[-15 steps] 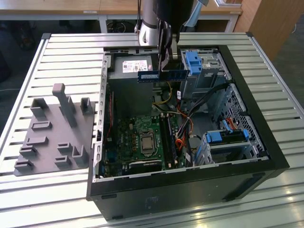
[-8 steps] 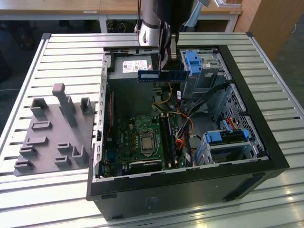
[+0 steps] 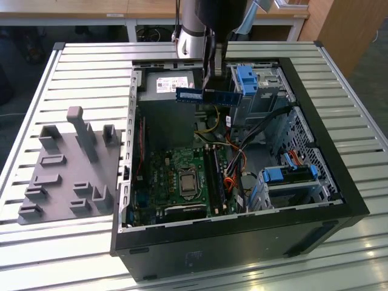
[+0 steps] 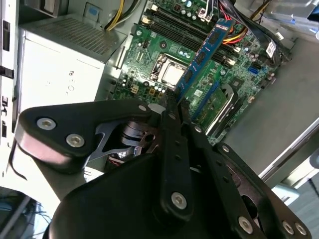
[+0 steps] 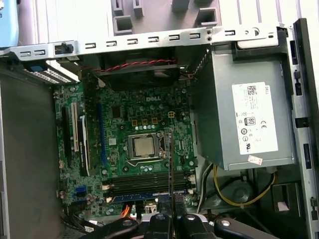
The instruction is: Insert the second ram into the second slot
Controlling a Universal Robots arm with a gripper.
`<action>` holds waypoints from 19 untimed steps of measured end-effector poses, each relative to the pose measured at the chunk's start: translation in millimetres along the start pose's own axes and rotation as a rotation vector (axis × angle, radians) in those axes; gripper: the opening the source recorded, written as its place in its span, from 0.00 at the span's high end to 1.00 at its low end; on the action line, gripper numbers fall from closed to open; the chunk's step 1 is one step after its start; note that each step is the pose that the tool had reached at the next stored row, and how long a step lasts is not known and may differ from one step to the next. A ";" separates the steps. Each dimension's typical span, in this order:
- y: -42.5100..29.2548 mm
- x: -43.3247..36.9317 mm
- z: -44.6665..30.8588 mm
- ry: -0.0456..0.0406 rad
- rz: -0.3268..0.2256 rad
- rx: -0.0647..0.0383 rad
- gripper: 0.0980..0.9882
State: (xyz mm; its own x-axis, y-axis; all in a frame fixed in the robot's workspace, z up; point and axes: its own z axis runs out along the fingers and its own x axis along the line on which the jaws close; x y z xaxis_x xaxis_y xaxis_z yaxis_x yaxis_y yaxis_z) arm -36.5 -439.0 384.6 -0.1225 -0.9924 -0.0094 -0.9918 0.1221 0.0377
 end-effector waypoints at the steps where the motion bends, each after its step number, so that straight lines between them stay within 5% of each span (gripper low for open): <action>1: 0.0 0.0 0.0 -0.0003 0.010 0.000 0.95; 19: 0.0 0.0 0.4 -0.0049 0.133 0.001 0.95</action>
State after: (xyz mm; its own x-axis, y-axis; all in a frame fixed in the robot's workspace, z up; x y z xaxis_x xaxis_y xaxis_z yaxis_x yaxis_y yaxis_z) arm -36.5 -439.0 384.2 -0.2535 -0.9673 -0.0092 -0.9667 0.2529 0.0377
